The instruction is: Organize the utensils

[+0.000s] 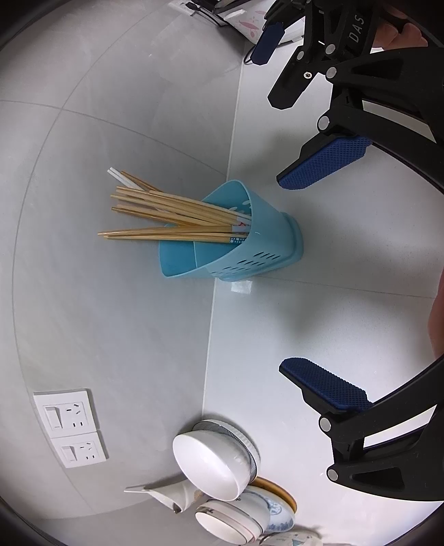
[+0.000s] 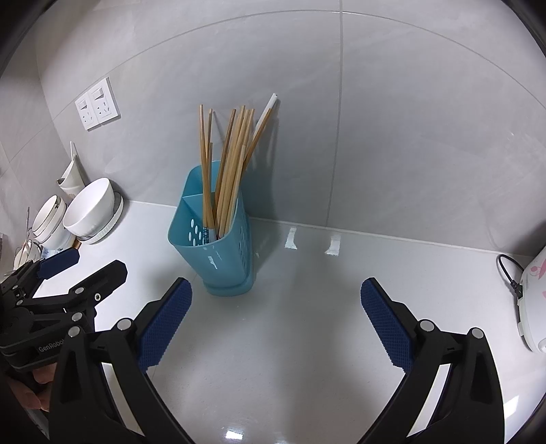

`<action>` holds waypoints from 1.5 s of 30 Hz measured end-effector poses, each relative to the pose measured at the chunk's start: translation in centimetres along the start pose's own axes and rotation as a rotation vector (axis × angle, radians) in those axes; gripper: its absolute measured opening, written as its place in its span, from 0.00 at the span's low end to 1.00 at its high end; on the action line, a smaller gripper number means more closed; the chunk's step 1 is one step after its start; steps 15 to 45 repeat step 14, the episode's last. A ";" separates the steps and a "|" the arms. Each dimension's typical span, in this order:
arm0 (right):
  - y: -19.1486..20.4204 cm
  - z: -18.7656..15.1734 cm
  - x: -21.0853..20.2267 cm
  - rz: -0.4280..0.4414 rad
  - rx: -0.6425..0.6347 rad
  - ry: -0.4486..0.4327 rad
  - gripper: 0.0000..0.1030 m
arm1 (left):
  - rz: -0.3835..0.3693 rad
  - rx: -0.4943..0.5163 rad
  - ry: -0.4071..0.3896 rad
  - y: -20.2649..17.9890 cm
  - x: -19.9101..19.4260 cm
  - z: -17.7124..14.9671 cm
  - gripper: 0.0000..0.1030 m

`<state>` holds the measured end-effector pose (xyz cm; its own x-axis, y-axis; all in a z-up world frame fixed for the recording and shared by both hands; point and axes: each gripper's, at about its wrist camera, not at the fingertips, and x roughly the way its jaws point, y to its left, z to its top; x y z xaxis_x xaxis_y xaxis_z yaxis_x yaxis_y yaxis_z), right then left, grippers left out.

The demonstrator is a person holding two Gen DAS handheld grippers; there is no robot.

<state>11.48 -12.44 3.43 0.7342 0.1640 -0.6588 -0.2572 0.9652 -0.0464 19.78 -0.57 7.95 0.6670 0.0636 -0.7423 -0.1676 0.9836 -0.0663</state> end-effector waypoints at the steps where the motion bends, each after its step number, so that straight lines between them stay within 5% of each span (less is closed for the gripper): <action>1: 0.0 0.0 0.0 0.001 -0.001 -0.001 0.93 | 0.000 -0.001 0.001 0.0 0.0 0.0 0.94; 45: 0.1 -0.1 0.0 0.004 0.002 0.001 0.93 | 0.006 -0.001 -0.002 -0.2 0.1 -0.1 0.94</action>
